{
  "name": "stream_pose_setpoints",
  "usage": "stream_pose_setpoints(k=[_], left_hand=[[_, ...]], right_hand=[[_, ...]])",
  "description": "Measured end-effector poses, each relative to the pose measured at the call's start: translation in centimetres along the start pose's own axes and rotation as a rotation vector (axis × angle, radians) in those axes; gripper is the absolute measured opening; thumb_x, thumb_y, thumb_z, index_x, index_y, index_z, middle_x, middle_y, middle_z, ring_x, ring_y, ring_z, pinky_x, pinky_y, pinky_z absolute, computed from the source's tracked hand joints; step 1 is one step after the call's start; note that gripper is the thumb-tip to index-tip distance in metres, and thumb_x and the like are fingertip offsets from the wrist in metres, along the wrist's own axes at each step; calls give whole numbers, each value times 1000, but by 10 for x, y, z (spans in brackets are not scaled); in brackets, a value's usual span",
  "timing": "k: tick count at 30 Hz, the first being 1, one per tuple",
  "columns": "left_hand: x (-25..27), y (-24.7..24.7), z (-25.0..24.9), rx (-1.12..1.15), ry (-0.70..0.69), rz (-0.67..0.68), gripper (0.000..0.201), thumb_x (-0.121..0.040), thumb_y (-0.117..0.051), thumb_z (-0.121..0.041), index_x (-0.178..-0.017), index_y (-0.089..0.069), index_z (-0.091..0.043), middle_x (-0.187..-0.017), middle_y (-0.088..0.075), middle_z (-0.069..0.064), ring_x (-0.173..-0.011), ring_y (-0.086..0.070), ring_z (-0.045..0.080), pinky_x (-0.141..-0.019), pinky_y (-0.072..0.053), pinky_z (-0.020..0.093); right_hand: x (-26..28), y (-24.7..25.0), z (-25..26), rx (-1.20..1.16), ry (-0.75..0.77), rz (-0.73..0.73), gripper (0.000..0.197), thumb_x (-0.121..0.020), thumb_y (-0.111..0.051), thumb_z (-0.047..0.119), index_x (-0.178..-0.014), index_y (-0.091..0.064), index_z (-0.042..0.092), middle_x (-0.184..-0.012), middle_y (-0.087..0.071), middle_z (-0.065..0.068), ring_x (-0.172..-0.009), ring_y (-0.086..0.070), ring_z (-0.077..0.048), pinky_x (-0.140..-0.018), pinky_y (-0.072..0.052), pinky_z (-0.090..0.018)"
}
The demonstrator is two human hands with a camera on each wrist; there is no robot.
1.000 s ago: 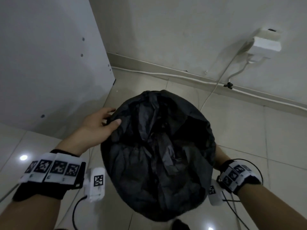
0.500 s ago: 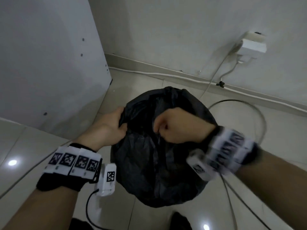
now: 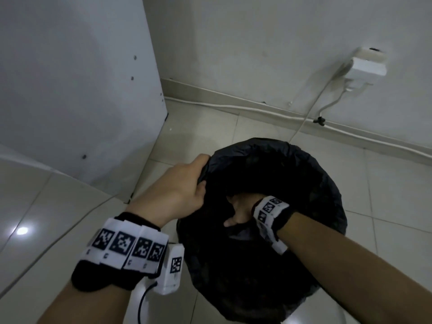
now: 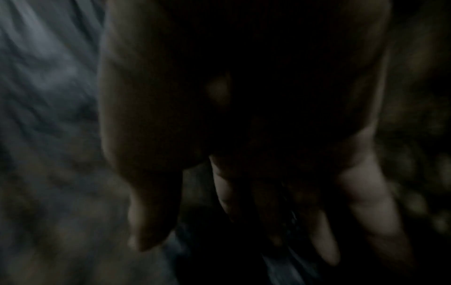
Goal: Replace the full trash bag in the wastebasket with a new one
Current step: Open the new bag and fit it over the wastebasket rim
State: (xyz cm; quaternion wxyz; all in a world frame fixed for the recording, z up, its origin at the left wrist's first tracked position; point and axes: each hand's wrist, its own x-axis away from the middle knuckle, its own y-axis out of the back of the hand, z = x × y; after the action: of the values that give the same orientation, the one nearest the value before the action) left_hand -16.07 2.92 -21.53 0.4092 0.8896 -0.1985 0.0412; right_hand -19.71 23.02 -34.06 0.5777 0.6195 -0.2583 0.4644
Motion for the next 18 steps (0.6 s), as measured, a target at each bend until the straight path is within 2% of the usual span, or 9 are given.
stream_pose_setpoints(k=[1,2,4,8,12,13,14,16,18], left_hand=[[0,0,0,2,11,-1,35,-95,-51,-19,-129,-45,-24,-87,-67,6,-72,-63,21,-66,-55,40],[0,1,-1,4,23,-3,35,-95,-51,-18,-129,-45,-23,-88,-67,7,-73,-63,22,-66,-55,40],[0,4,-2,6,28,-10,36,-95,-51,-18,-130,-45,-24,-90,-68,7,-76,-64,23,-67,-55,38],[3,4,-12,-24,-36,-3,38,-94,-52,-19,-130,-45,-29,-89,-68,2,-76,-65,18,-69,-56,37],[2,-2,-13,-32,-71,-24,45,-91,-50,-24,-133,-41,-34,-89,-69,5,-77,-65,24,-69,-57,42],[1,-3,-11,-25,-72,-30,46,-89,-50,-25,-133,-40,-35,-90,-69,6,-78,-66,26,-69,-57,42],[0,-3,-9,-28,-74,-34,46,-89,-49,-25,-133,-40,-35,-90,-69,6,-78,-66,27,-68,-57,43],[-2,-5,-7,-35,-72,-31,43,-89,-49,-23,-131,-41,-32,-87,-68,7,-76,-65,29,-67,-56,43],[-5,-5,-5,-30,-65,-41,40,-90,-51,-20,-129,-43,-28,-85,-67,7,-74,-64,28,-67,-55,43]], right_hand=[[8,9,3,19,26,-23,96,-88,-58,65,-159,-14,20,-164,-22,-6,-147,-27,-30,-117,-27,-38],[15,17,6,32,46,-58,89,-91,-54,63,-159,-17,19,-163,-25,-6,-146,-29,-30,-117,-28,-37],[19,25,4,23,44,-99,90,-93,-53,61,-160,-6,22,-163,-24,-5,-147,-27,-30,-118,-29,-38],[-14,-3,-10,34,-73,-80,109,-86,-59,66,-158,10,23,-167,-8,-8,-151,-17,-34,-119,-22,-42],[-38,-34,-6,-48,-109,-94,112,-83,-49,78,-156,18,27,-167,12,-3,-153,3,-34,-123,-11,-46],[-42,-35,-5,-77,-104,-97,108,-85,-48,76,-157,14,26,-167,10,-2,-153,2,-34,-122,-12,-45],[-40,-31,-1,-84,-96,-107,102,-87,-47,74,-159,6,24,-168,1,-5,-153,-6,-34,-121,-17,-43],[-29,-13,6,-54,-97,-117,86,-93,-47,63,-157,-20,13,-161,-27,-12,-145,-31,-34,-114,-30,-40],[-19,6,15,-50,-63,-161,72,-96,-48,52,-152,-34,8,-152,-42,-14,-137,-42,-34,-109,-36,-38]])
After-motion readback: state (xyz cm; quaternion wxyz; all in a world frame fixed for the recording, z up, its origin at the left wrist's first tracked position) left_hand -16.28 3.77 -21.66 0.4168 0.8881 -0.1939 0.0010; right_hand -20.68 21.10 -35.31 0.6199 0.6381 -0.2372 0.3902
